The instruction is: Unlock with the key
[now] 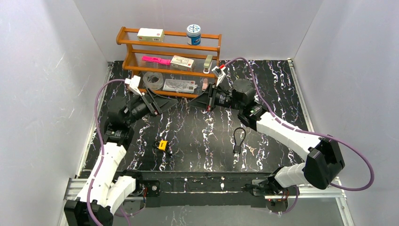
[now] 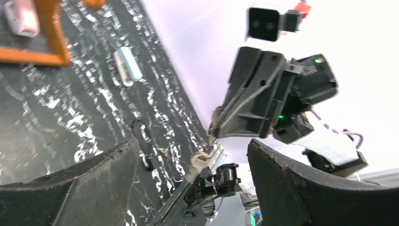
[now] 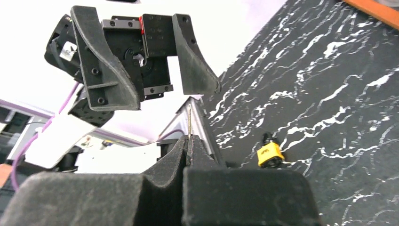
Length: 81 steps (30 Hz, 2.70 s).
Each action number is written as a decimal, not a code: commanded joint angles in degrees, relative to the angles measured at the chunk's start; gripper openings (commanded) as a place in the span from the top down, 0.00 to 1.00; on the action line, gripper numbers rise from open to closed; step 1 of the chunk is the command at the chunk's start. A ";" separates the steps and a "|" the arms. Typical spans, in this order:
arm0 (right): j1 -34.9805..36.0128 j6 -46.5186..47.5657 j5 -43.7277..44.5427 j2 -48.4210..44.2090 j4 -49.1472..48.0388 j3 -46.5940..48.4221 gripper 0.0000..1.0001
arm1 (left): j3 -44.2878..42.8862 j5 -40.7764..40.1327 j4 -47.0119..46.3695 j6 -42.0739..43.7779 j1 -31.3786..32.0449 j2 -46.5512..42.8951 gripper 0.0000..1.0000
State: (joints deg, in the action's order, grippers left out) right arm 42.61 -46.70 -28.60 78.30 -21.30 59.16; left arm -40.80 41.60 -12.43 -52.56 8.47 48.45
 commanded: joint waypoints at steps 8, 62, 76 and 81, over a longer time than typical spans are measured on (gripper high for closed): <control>-0.69 -5.74 -9.36 -0.83 -2.41 6.12 0.99 | -6.18 10.45 -13.50 -8.11 0.53 3.47 0.48; 1.04 -10.95 -8.83 5.03 -20.57 1.63 0.30 | -4.57 5.12 -16.39 -8.18 5.06 4.64 1.00; 1.07 -12.13 -7.17 5.16 -20.70 1.34 0.59 | -4.12 5.06 -16.59 -8.74 5.04 4.12 1.00; 1.03 -12.65 -7.53 5.20 -22.16 0.79 0.71 | -3.79 4.97 -16.84 -8.88 5.09 4.02 1.00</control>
State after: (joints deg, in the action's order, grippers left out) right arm 43.62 -58.96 -36.58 84.49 -39.11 60.84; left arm -45.28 46.24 -27.09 -61.43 13.37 54.15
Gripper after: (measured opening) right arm 0.316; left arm 0.013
